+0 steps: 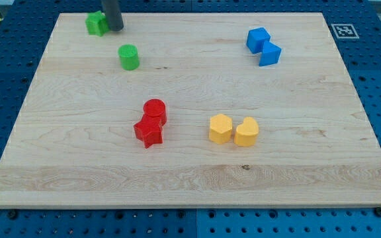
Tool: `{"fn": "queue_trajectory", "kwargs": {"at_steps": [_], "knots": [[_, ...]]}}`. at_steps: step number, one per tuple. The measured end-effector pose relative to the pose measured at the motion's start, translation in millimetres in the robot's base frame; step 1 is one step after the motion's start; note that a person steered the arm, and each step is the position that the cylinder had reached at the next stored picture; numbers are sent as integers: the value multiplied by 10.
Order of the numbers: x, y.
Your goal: Push the green circle into green star
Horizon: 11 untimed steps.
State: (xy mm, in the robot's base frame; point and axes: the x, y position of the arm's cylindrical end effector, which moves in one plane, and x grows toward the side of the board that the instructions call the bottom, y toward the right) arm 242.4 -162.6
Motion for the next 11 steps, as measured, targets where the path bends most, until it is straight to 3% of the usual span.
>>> {"fn": "queue_trajectory", "kwargs": {"at_steps": [5, 7, 8, 10, 11], "knots": [[176, 221], [321, 824], [467, 1030], [1302, 1209], [1465, 1209]]}}
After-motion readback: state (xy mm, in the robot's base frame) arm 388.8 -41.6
